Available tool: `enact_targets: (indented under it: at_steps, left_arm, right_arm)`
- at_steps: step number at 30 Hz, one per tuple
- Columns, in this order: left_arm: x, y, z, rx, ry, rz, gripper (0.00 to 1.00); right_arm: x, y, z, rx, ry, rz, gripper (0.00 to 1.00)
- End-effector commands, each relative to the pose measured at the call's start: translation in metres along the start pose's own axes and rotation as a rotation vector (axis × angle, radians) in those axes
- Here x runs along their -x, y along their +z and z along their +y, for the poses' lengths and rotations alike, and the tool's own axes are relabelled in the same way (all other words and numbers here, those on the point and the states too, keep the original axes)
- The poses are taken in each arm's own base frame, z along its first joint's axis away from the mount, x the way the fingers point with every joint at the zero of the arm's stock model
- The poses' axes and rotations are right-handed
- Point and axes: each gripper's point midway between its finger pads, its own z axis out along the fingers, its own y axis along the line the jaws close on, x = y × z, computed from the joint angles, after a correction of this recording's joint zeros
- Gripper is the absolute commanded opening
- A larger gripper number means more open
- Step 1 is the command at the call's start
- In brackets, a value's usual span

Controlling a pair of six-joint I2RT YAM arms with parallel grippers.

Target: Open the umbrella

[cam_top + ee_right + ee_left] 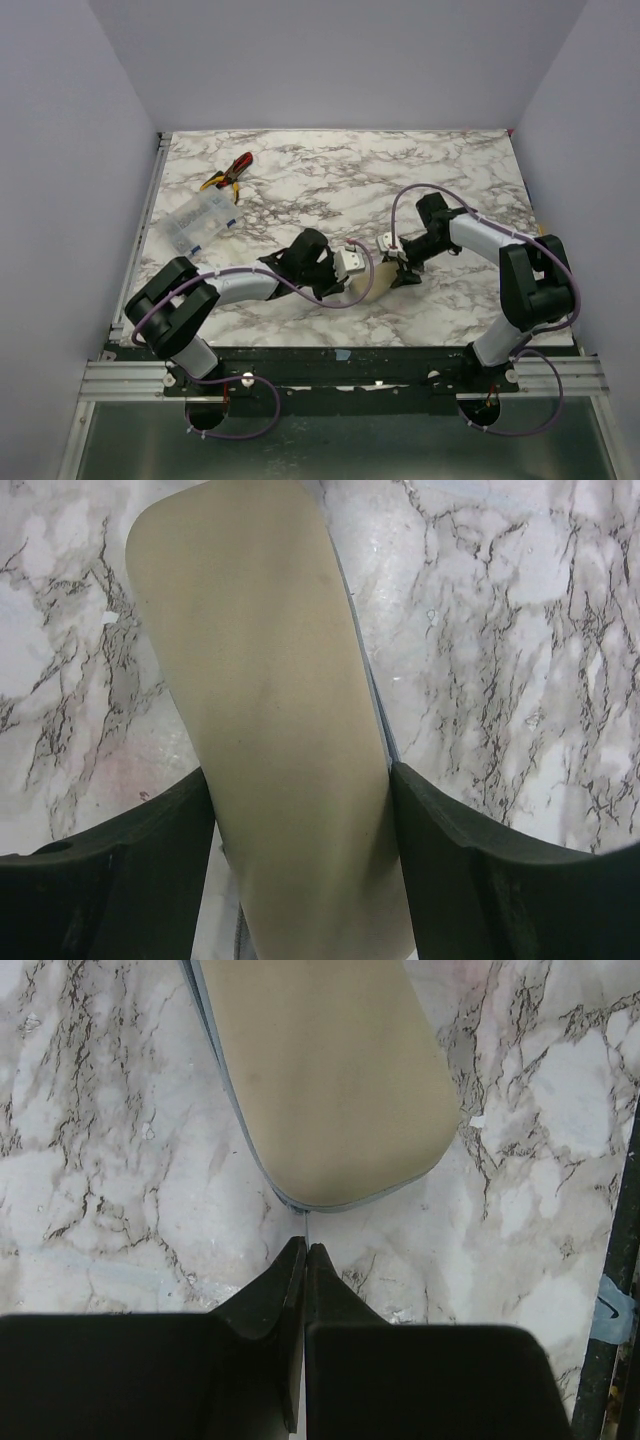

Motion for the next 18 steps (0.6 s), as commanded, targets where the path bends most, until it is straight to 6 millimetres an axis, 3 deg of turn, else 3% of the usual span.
enact_targets:
  at_steps: [1,10,18]
  left_arm:
    - [0.014,0.001,-0.027,-0.066,0.021,-0.049,0.0]
    - [0.017,0.005,-0.055,-0.114,0.034,-0.068,0.0]
    - [0.009,-0.003,-0.064,-0.127,0.025,-0.068,0.0]
  right_arm:
    - [-0.012,-0.002,-0.019,-0.097,0.123,0.054,0.58]
    - [-0.022,-0.001,-0.016,-0.176,0.193,0.089,0.55]
    - [-0.024,-0.003,-0.016,-0.211,0.215,0.1,0.52]
